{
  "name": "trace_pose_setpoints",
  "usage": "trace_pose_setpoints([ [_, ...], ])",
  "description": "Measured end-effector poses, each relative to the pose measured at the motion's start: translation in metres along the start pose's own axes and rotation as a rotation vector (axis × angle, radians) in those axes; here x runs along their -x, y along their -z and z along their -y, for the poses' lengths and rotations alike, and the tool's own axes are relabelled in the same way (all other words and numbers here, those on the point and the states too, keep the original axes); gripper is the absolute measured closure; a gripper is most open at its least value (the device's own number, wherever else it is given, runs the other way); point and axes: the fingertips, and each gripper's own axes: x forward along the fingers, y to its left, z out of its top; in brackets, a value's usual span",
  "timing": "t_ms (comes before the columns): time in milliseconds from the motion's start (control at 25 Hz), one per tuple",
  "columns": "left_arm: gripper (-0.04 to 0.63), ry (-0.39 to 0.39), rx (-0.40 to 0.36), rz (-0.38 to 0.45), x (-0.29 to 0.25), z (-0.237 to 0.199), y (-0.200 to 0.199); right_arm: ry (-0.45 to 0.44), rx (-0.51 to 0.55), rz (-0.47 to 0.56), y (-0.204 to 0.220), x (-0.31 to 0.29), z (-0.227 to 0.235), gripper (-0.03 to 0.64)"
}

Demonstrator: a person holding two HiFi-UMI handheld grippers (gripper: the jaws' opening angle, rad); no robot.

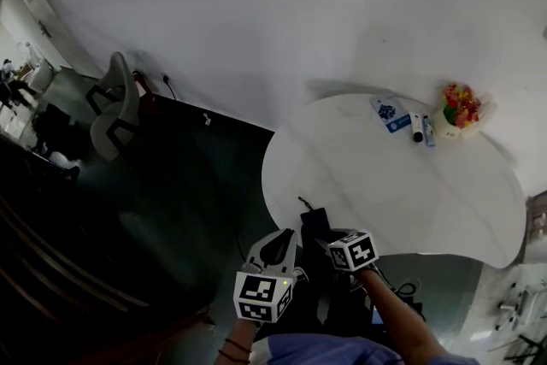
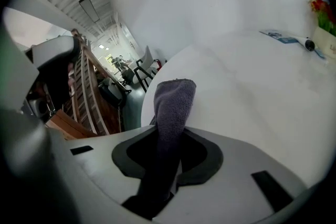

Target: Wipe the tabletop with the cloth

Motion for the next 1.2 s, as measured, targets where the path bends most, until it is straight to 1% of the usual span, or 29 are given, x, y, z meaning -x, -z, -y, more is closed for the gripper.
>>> trace_pose_setpoints([
  [160, 0.569, 0.081, -0.016, -0.024, -0.022, 0.036, 0.001, 0.046, -0.049, 0.02, 0.024, 0.029, 0.035, 0.517],
  [360, 0.569, 0.2, -0.08, -0.026, -0.044, 0.094, -0.004, 0.127, -0.125, 0.046, 0.053, 0.08, 0.091, 0.517],
  [560, 0.569, 0.266, -0.115, -0.05, -0.053, 0.144, 0.004, 0.237, -0.209, 0.086, 0.083, 0.135, 0.148, 0.517],
  [720, 0.569, 0.286, -0.127, -0.05, -0.054, 0.181, 0.01, 0.303, -0.276, 0.119, 0.107, 0.174, 0.189, 0.517],
  [840, 0.569, 0.277, -0.119, -0.044, -0.048, 0.202, 0.015, 0.328, -0.307, 0.139, 0.122, 0.193, 0.209, 0.517],
  [1000, 0.569, 0.264, -0.126, -0.035, -0.038, 0.227, 0.02, 0.347, -0.329, 0.153, 0.142, 0.215, 0.229, 0.517],
  [1080, 0.569, 0.248, -0.137, -0.031, -0.033, 0.235, 0.021, 0.357, -0.329, 0.153, 0.15, 0.224, 0.237, 0.517],
  [1200, 0.569, 0.219, -0.129, -0.015, -0.022, 0.246, 0.022, 0.372, -0.326, 0.147, 0.164, 0.237, 0.246, 0.517],
])
